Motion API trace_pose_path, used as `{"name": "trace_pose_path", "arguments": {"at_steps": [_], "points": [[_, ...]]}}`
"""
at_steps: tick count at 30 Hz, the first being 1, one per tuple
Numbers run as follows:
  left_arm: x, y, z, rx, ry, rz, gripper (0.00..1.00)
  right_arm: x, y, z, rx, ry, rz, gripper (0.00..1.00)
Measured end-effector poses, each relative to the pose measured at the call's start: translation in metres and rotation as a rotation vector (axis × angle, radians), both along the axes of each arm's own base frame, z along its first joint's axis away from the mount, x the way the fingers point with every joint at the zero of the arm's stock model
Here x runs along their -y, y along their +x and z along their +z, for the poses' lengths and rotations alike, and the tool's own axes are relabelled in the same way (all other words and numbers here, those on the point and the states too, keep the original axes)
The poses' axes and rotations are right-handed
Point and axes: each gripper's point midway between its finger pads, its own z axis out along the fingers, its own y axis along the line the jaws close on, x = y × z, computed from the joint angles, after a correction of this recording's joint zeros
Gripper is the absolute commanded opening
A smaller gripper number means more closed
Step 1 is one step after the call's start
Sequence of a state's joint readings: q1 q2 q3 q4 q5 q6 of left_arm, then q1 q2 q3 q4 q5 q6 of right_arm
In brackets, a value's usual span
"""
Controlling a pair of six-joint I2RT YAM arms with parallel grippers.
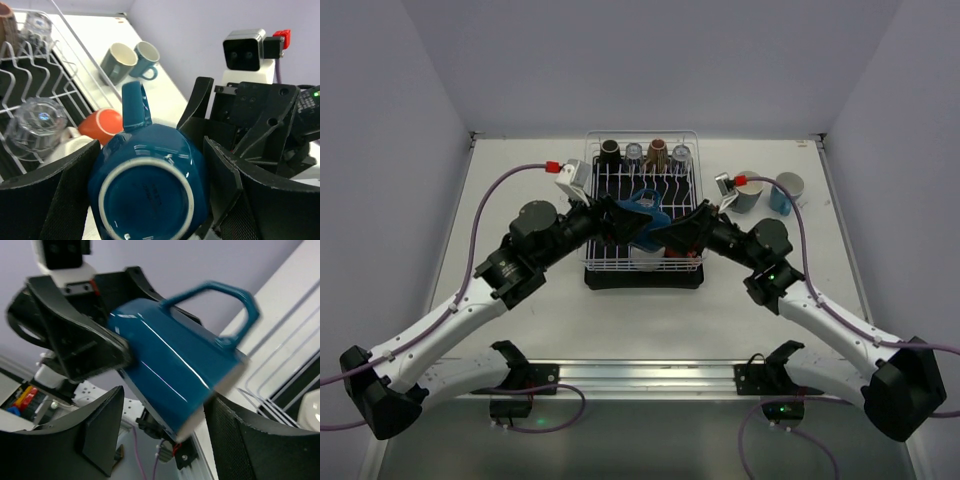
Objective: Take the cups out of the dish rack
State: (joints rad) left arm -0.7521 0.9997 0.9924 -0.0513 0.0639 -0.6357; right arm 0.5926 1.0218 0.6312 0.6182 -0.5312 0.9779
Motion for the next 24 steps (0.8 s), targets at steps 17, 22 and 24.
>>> {"name": "trace_pose_path", "arguments": {"at_steps": [17, 22, 24], "points": [[0.001, -0.022, 0.028, 0.023, -0.272, -0.064, 0.87, -0.021, -0.039, 0.053, 0.119, 0.206, 0.149, 0.00], [-0.006, -0.021, 0.025, 0.074, -0.199, -0.044, 0.99, -0.014, -0.042, 0.037, 0.076, 0.166, 0.119, 0.00], [-0.015, -0.023, 0.032, 0.115, -0.169, -0.019, 1.00, -0.010, -0.042, 0.030, 0.059, 0.129, 0.094, 0.00]]}}
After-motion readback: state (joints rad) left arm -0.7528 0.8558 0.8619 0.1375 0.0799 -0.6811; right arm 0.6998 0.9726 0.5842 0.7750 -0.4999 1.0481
